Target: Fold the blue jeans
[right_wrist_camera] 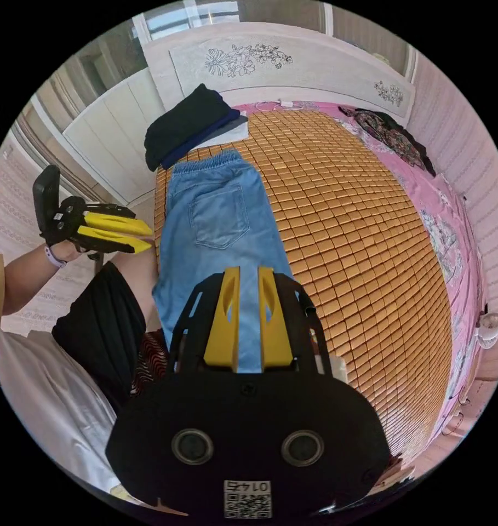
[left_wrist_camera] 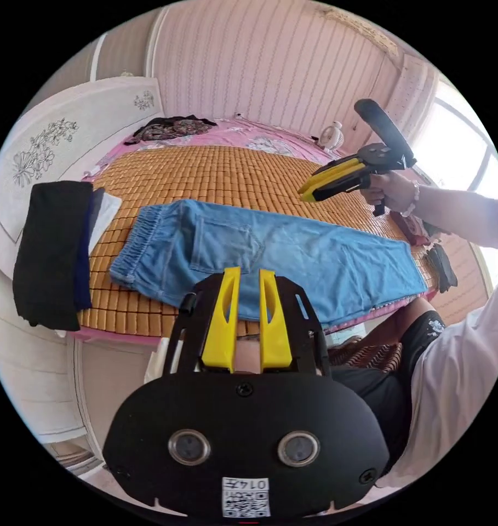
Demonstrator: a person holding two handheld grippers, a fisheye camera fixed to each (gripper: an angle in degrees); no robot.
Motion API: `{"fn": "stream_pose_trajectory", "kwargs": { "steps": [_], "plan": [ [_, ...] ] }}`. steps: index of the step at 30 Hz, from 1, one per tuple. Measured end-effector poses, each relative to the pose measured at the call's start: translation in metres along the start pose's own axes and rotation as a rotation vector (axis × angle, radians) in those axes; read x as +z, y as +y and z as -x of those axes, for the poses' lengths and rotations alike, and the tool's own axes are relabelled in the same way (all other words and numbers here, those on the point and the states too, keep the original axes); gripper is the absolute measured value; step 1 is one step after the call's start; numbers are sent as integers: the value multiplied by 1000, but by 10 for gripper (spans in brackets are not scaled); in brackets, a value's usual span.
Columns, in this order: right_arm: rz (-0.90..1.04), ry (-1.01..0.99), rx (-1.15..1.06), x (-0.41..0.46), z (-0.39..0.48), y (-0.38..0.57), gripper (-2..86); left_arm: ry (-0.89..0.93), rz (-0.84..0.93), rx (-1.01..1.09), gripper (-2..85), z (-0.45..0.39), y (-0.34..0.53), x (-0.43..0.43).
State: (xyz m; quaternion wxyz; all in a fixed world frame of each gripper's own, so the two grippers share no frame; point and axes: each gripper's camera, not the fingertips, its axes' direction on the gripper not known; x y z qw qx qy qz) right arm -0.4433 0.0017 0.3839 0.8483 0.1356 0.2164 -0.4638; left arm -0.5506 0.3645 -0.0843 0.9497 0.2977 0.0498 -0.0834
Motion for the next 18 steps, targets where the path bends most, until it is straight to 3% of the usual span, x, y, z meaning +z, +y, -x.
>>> {"fn": "stream_pose_trajectory", "kwargs": {
  "steps": [6,11,15,18],
  "plan": [
    [17,-153,-91,32,3,-158,141,-43,-93,-73,150,101,23,-28],
    [106,-125,-168,82,17,-257,161,-34,-92,-11,178,140,13,-24],
    [219,-72,-140,117,13,-311,103,-17,-75,44,184,159,-10,-11],
    [328,-248,-180,125,11,-329,53,20,-68,110,187,166,-26,-2]
  ]
}}
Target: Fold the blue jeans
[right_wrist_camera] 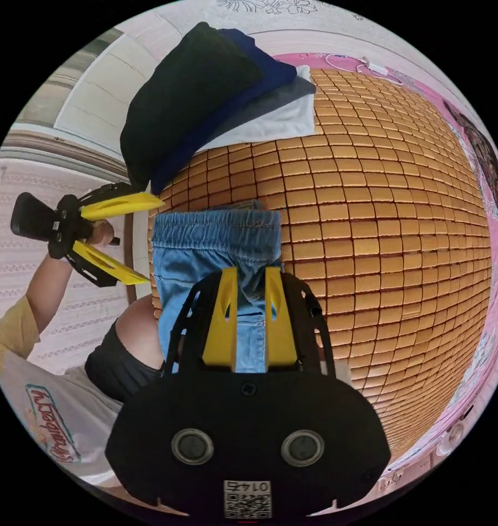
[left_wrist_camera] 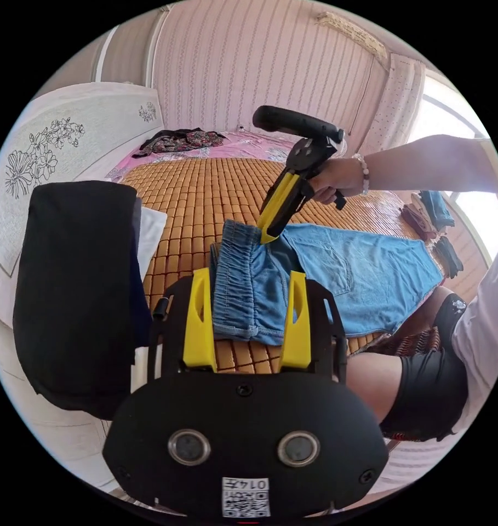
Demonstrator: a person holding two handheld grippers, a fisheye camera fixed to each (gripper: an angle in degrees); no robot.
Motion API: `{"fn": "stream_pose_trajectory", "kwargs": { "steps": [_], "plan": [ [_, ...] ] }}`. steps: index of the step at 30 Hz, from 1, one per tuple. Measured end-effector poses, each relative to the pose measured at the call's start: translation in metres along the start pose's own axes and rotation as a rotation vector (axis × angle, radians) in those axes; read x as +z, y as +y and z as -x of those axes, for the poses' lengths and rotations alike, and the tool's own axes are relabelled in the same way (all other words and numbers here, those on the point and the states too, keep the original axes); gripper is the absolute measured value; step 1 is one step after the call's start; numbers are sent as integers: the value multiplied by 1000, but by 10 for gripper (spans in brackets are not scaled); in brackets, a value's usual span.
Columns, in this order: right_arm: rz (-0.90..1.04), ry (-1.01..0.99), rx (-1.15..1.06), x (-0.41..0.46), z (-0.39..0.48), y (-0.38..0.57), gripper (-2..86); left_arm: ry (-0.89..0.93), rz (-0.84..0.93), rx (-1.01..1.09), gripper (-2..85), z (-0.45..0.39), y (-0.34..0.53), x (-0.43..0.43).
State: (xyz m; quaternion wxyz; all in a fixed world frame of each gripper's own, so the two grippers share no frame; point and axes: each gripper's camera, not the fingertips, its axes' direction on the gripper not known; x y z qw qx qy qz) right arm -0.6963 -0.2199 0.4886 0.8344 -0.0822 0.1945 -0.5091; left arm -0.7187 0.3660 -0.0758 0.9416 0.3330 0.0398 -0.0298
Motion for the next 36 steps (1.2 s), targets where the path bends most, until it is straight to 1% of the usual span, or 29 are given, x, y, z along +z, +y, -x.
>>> {"fn": "stream_pose_trajectory", "kwargs": {
  "steps": [3,5,6,7,9,11,13,15,17,18,20,22,24,25,27,28,29,30,31,33,36],
  "plan": [
    [-54,62,-125,-18,13,0,18,35,16,4,177,12,-13,15],
    [-61,5,-181,-27,19,-3,13,63,78,-29,154,17,-18,29],
    [-65,-34,-214,-33,23,-5,11,65,150,-60,131,20,-21,39],
    [-72,-37,-228,-36,25,-6,10,23,237,-110,124,22,-24,47],
    [-81,-23,-273,-45,34,-11,8,-3,242,-165,109,21,-26,43],
    [-67,1,-287,-48,40,-18,8,-60,232,-172,92,13,-26,27],
    [-59,46,-276,-51,47,-25,10,-72,208,-190,22,5,-24,2],
    [-41,130,-271,-48,59,-36,16,-97,187,-225,0,6,-19,-12],
    [-13,245,-227,-35,65,-44,30,-155,206,-312,-6,15,-13,-9],
    [8,320,-181,-26,66,-48,41,-180,263,-343,-7,21,-8,2],
    [13,385,-95,-17,62,-47,55,-154,317,-380,-9,25,-3,16],
    [-15,391,-39,-22,57,-37,65,-156,250,-390,-10,15,-5,8],
    [-96,369,41,-45,44,-5,75,-126,170,-355,-10,-3,-10,-6],
    [-124,367,68,-52,41,7,75,-80,126,-308,-10,-20,-13,-12],
    [-243,370,163,-78,30,72,63,6,106,-215,-10,-51,-18,-11],
    [-263,372,182,-82,29,92,57,51,104,-157,-10,-77,-21,-6],
    [-280,365,217,-84,27,132,47,76,107,-131,-10,-90,-22,-1],
    [-276,361,266,-80,28,172,36,134,125,-86,-10,-118,-26,11],
    [-265,358,287,-75,29,192,32,200,152,-50,-10,-147,-30,26],
    [-182,303,354,-44,41,263,16,299,194,3,-10,-191,-37,51],
    [-76,218,359,0,64,314,-1,417,264,70,-10,-261,-45,92]
  ]
}}
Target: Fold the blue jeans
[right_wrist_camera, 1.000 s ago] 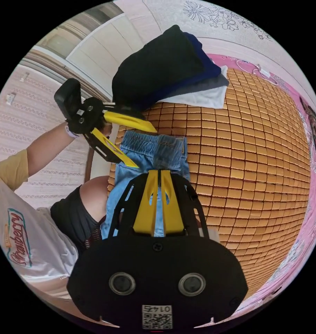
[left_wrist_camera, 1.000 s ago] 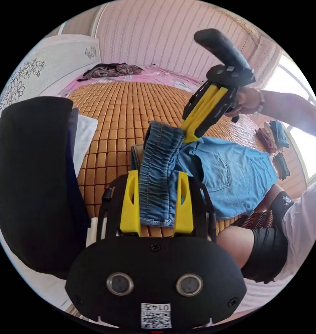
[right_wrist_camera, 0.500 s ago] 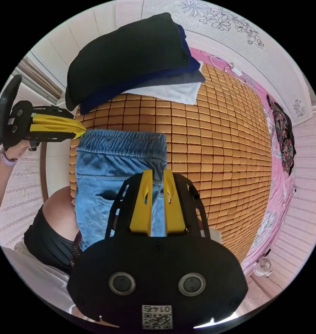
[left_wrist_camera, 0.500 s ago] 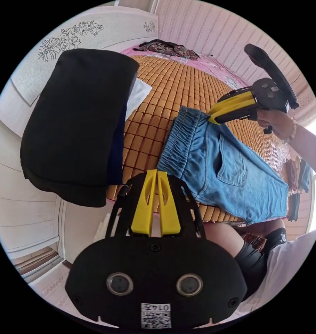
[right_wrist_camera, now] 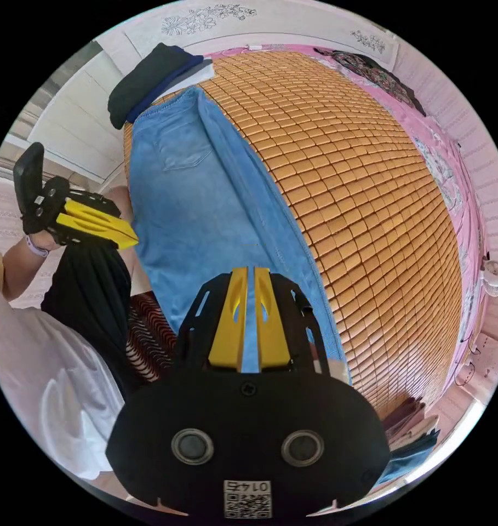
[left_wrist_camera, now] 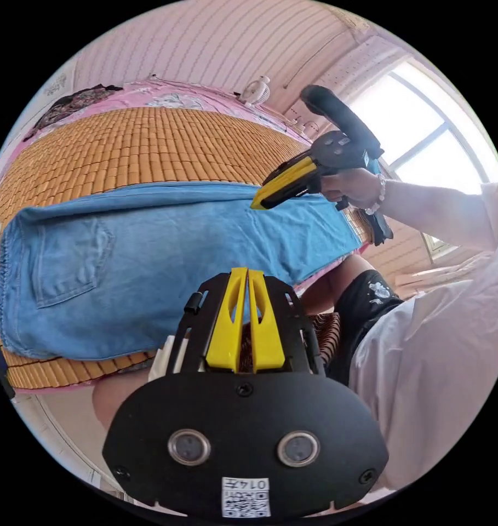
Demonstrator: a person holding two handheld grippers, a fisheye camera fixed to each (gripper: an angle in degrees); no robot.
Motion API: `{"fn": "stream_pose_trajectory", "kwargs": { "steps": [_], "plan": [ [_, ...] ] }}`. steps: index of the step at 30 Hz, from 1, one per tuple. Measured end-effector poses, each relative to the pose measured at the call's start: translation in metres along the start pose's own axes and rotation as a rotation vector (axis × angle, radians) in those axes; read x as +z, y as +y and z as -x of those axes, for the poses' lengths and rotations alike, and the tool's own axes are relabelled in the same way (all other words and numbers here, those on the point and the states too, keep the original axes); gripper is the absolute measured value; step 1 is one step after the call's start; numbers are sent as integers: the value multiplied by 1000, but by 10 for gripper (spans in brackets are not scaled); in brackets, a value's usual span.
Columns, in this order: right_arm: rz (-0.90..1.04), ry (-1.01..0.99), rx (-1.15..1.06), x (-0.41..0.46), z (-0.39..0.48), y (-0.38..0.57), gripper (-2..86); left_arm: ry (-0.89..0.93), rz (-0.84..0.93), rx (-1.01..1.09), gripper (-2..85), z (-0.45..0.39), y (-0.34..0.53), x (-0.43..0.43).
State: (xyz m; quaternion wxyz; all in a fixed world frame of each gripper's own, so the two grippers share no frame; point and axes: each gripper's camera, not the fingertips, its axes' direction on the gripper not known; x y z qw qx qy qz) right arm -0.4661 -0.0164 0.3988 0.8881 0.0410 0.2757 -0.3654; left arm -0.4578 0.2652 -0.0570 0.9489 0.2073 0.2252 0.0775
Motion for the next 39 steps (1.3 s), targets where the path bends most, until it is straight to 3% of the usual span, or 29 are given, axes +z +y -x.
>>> {"fn": "stream_pose_trajectory", "kwargs": {
  "steps": [3,7,11,14,18,24,32,35,39],
  "plan": [
    [98,63,45,34,-2,17,-8,-2,84,72,-10,-35,-19,45],
    [47,100,198,40,-39,19,-10,-65,186,88,-10,-54,-31,82],
    [51,162,301,48,-79,33,-10,-122,138,47,-10,-50,-39,76],
    [-58,189,354,38,-89,61,-10,-140,63,-14,-10,-29,-50,60],
    [-113,36,258,46,-77,101,-10,-305,21,-53,-10,4,-78,52],
    [17,106,222,90,-77,122,-9,-509,62,-224,-10,71,-129,69],
    [27,59,307,127,-100,167,-9,-427,-37,-307,-10,68,-126,75],
    [58,62,281,136,-104,184,-10,-393,-76,-186,-10,23,-110,70],
    [19,28,265,141,-105,207,-10,-162,-2,17,-10,-65,-79,106]
  ]
}}
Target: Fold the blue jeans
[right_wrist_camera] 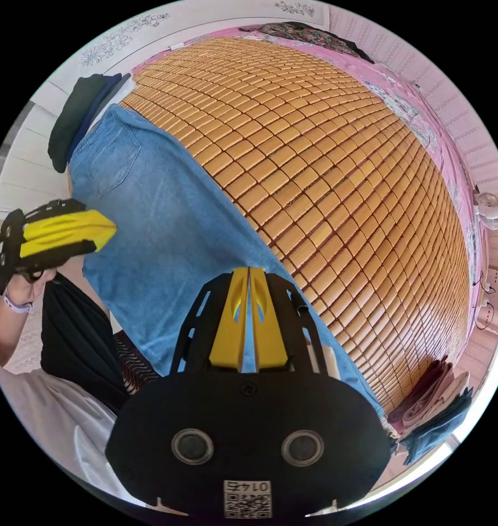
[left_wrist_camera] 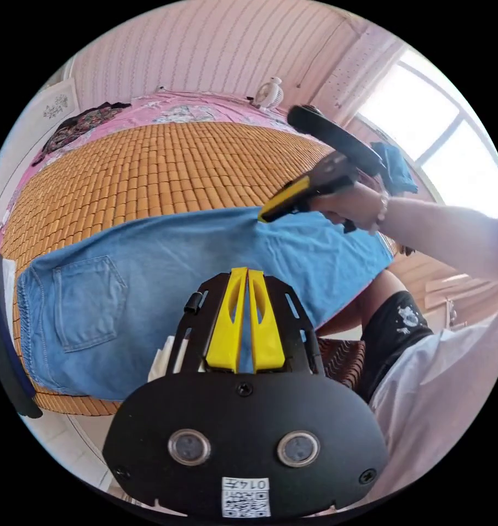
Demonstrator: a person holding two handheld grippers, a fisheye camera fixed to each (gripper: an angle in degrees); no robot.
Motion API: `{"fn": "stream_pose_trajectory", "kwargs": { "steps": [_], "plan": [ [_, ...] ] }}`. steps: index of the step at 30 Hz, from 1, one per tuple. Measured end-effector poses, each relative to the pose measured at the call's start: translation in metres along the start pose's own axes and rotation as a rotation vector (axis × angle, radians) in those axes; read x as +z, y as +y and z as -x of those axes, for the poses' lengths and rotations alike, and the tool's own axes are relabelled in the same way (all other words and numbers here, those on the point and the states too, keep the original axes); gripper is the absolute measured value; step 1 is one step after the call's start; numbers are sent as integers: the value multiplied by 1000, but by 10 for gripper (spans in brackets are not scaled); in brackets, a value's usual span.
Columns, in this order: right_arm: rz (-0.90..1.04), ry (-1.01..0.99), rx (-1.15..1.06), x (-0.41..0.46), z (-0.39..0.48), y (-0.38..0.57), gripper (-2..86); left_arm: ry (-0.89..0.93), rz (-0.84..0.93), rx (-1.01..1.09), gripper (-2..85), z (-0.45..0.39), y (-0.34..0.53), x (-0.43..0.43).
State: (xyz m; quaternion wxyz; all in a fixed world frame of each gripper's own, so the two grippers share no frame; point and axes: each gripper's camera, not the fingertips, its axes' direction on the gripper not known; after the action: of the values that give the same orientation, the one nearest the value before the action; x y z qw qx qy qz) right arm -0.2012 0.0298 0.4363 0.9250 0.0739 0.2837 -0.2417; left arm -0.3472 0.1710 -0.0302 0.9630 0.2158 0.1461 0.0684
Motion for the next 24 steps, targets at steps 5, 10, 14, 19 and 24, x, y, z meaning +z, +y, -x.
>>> {"fn": "stream_pose_trajectory", "kwargs": {
  "steps": [5,10,14,19,24],
  "plan": [
    [-12,25,30,29,-14,35,-10,28,204,133,-10,-70,21,59],
    [-206,-112,221,20,-50,139,-9,-30,247,215,-10,-90,22,72],
    [-307,-115,530,29,-102,308,-1,-24,220,189,-10,-92,19,59],
    [-328,-16,1011,62,-155,519,102,-89,183,68,-10,-80,23,43],
    [-318,52,1207,102,-170,618,141,-122,208,-58,-10,-59,28,46]
  ]
}}
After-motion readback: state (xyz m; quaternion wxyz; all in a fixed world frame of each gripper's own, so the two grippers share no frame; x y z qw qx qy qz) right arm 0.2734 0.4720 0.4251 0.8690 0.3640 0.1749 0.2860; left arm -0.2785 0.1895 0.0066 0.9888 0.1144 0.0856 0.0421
